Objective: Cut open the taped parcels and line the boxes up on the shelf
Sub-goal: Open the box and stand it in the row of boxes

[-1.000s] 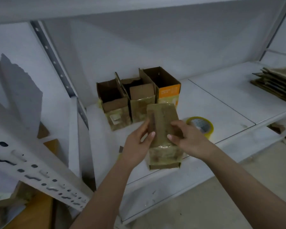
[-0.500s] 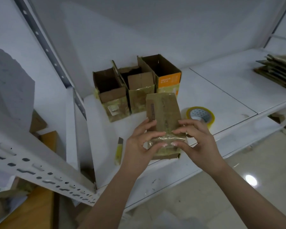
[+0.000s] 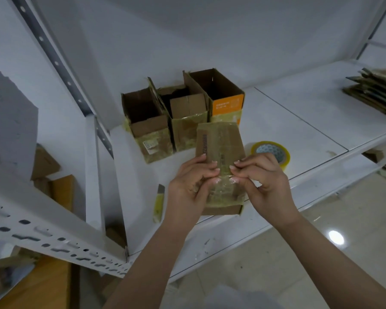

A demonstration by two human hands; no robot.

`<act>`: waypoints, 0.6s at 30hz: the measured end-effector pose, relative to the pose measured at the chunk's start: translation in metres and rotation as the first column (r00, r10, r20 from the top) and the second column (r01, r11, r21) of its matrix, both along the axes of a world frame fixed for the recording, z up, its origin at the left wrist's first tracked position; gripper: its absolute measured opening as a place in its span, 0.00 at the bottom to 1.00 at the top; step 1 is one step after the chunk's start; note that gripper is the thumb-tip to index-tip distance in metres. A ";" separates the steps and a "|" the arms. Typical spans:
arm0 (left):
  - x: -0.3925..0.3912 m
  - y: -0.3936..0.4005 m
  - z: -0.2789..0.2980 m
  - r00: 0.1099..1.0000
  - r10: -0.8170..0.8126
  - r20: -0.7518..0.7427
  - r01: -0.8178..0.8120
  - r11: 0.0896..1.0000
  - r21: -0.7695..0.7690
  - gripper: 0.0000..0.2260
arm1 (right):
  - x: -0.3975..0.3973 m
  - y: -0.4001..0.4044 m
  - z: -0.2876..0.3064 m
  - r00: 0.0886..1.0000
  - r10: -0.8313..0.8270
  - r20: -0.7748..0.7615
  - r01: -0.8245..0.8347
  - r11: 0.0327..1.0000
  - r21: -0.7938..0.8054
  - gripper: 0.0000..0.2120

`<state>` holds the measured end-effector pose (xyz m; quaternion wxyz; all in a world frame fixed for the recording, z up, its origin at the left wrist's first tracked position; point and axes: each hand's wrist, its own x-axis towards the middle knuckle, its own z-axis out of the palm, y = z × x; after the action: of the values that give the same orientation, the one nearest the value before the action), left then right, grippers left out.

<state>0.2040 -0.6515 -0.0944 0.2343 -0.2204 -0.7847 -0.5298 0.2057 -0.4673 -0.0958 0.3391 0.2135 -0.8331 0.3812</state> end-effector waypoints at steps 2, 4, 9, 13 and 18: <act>-0.002 0.001 0.007 0.999 -0.021 0.039 0.022 0.999 -0.035 0.09 | -0.004 -0.002 0.004 1.000 0.015 0.017 -0.015 1.000 -0.013 0.04; -0.004 0.005 0.010 0.999 -0.005 0.032 0.006 0.999 -0.041 0.09 | -0.005 -0.006 0.006 0.999 0.016 0.034 -0.015 1.000 -0.024 0.05; -0.012 0.008 0.012 0.994 0.092 -0.065 -0.095 0.994 -0.052 0.06 | -0.003 -0.009 0.011 0.997 -0.017 0.082 0.028 0.989 -0.142 0.07; -0.018 0.011 0.016 0.991 0.101 -0.092 -0.108 0.992 -0.072 0.05 | -0.003 -0.009 0.014 0.997 -0.040 0.062 0.051 0.983 -0.179 0.03; -0.022 0.006 0.017 0.997 0.051 -0.058 -0.054 0.997 -0.054 0.09 | -0.003 -0.005 0.014 0.980 0.040 0.196 0.034 0.933 -0.359 0.10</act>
<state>0.1823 -0.6455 -0.0774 0.2641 -0.2213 -0.7975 -0.4952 0.2031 -0.4723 -0.0814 0.2864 0.1094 -0.7787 0.5475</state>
